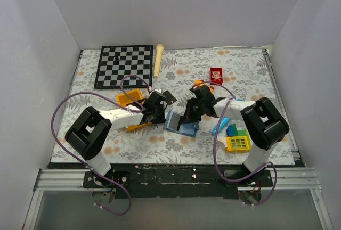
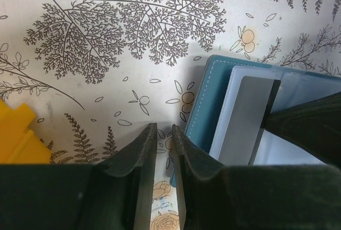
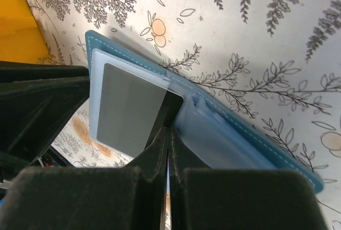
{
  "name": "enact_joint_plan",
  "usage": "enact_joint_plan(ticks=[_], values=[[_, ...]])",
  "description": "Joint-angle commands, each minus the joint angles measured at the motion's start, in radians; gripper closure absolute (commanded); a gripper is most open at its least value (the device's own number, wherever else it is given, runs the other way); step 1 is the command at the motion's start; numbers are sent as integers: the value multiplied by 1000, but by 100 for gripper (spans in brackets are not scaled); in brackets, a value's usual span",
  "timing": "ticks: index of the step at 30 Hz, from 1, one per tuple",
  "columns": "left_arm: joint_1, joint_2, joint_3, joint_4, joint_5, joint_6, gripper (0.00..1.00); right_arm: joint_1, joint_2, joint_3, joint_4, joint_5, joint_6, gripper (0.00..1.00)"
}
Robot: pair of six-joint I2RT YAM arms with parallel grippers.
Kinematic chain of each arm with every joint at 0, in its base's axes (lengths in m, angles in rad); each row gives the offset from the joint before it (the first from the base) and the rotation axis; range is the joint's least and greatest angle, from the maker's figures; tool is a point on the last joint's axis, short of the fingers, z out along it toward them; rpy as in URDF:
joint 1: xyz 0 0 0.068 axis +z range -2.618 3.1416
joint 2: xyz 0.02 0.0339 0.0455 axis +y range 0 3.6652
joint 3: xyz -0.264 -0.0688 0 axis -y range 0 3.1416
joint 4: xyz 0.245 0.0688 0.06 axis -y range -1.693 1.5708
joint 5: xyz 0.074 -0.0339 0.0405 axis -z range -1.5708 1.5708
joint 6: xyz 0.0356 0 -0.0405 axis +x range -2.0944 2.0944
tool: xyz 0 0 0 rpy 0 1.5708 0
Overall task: Put the credit cards into the card holder
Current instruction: Insert the credit card into the card holder.
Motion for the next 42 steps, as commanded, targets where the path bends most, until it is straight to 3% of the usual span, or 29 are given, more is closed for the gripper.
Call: enact_joint_plan(ticks=[1, 15, 25, 28, 31, 42], values=[[-3, -5, 11, 14, 41, 3, 82, 14, 43, 35, 16, 7, 5, 99], [-6, 42, 30, 12, 66, 6, 82, 25, 66, 52, 62, -17, 3, 99], [-9, -34, -2, -11, 43, -19, 82, 25, -119, -5, -13, 30, -46, 98], [-27, -27, -4, -11, 54, -32, 82, 25, -170, -14, -47, 56, -58, 84], [-72, -13, 2, -11, 48, -42, 82, 23, -210, -19, -85, 82, -69, 78], [-179, 38, 19, -37, 46, -124, 83, 20, -287, -42, -153, 145, -86, 76]])
